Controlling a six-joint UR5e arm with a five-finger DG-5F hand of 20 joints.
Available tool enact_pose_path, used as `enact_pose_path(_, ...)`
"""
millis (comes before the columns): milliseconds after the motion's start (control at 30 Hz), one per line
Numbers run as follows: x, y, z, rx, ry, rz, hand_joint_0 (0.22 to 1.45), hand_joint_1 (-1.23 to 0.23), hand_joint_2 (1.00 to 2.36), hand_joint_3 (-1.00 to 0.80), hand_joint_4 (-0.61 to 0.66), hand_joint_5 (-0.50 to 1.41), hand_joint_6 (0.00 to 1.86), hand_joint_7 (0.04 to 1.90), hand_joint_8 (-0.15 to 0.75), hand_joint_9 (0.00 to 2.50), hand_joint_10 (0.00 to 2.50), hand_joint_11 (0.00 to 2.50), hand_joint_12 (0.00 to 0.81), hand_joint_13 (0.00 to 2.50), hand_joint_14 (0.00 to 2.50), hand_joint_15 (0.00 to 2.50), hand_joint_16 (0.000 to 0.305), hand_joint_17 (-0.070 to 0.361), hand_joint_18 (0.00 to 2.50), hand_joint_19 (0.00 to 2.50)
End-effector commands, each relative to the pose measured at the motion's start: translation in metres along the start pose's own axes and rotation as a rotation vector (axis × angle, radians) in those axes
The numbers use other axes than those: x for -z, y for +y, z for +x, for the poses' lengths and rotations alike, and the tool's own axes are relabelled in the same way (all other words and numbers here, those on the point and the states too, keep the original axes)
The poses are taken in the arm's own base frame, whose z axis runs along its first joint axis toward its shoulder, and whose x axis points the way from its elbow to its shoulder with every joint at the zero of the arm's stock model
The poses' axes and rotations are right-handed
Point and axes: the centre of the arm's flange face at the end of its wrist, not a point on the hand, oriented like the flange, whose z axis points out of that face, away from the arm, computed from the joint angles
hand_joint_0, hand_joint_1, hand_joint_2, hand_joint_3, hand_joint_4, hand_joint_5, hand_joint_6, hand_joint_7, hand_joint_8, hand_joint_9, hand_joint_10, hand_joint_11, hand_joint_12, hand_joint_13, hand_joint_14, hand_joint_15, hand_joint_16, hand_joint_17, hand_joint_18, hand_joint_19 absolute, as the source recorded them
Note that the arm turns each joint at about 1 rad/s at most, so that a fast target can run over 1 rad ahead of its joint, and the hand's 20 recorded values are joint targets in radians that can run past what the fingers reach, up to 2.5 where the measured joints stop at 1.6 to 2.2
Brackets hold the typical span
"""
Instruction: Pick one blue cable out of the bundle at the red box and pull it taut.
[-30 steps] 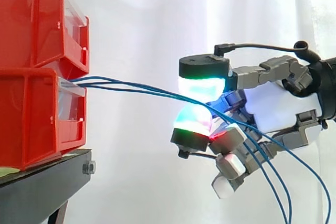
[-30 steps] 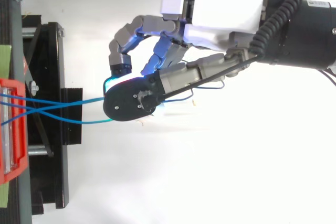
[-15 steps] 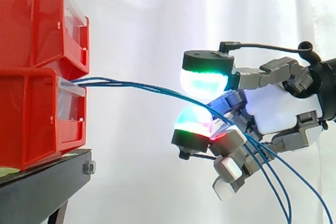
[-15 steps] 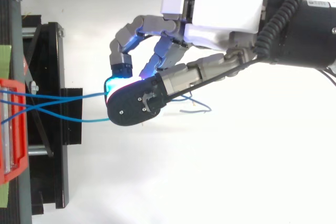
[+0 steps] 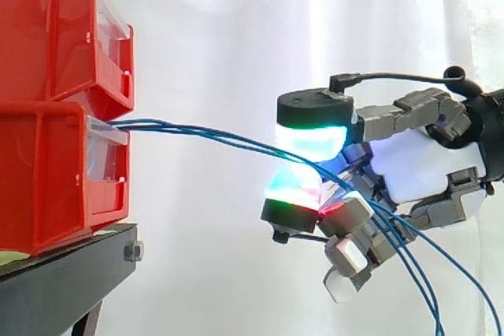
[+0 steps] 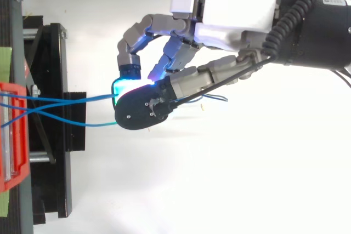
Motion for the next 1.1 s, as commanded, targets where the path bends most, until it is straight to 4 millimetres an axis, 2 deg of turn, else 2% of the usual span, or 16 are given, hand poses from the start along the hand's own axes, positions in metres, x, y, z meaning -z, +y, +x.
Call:
enact_pose_path(0, 0.0005, 0.002, 0.0001, 0.001, 0.0, -0.003, 0.64, -0.78, 1.02, -0.15, 0.14, -0.17, 0.93, 1.05, 0.374, 1.09, 0.01, 1.23, 0.391, 0.91, 0.02, 0.71, 0.056, 0.127, 0.64, 0.46)
enact_pose_path(100, 0.0025, 0.0061, -0.0004, 0.002, 0.0, -0.009, 0.66, -0.82, 1.02, -0.22, 0.14, -0.17, 0.93, 1.03, 0.363, 1.05, 0.01, 1.21, 0.381, 0.89, 0.02, 0.69, 0.055, 0.123, 0.61, 0.44)
enact_pose_path(167, 0.0025, 0.0062, 0.0007, 0.008, 0.001, -0.009, 0.67, -0.85, 1.01, -0.27, 0.14, -0.18, 0.92, 1.03, 0.365, 0.96, 0.02, 1.12, 0.371, 0.81, 0.02, 0.59, 0.054, 0.122, 0.59, 0.41)
enact_pose_path(567, 0.0025, 0.0061, -0.0004, 0.012, 0.0, -0.009, 0.68, -0.86, 1.01, -0.27, 0.12, -0.18, 0.92, 1.06, 0.379, 0.82, 0.02, 0.85, 0.376, 0.75, 0.02, 0.5, 0.054, 0.121, 0.58, 0.4)
enact_pose_path(700, 0.0025, 0.0061, -0.0004, 0.011, 0.0, -0.009, 0.69, -0.88, 1.01, -0.31, 0.12, -0.18, 0.92, 1.03, 0.377, 0.81, 0.02, 0.87, 0.374, 0.74, 0.02, 0.51, 0.054, 0.122, 0.57, 0.38)
enact_pose_path(833, 0.0025, 0.006, -0.0015, 0.011, -0.002, -0.009, 0.71, -0.91, 1.0, -0.44, 0.14, -0.18, 0.92, 1.02, 0.37, 0.81, 0.02, 0.86, 0.371, 0.73, 0.02, 0.51, 0.054, 0.122, 0.56, 0.38)
enact_pose_path(867, 0.0025, 0.006, -0.0015, 0.011, -0.002, -0.009, 0.68, -0.91, 1.0, -0.5, 0.16, -0.18, 0.92, 1.02, 0.366, 0.81, 0.01, 0.87, 0.372, 0.73, 0.02, 0.51, 0.054, 0.122, 0.56, 0.39)
enact_pose_path(1000, 0.0025, 0.006, -0.0015, 0.011, -0.002, -0.009, 0.61, -0.84, 1.0, -0.5, 0.16, -0.18, 0.92, 1.02, 0.371, 0.83, 0.02, 0.87, 0.372, 0.73, 0.02, 0.52, 0.055, 0.123, 0.55, 0.4)
enact_pose_path(1067, 0.0025, 0.006, -0.0015, 0.011, -0.002, -0.009, 0.57, -0.7, 1.0, -0.5, 0.17, -0.17, 0.91, 1.03, 0.378, 0.86, 0.02, 0.85, 0.377, 0.74, 0.02, 0.52, 0.055, 0.124, 0.56, 0.43)
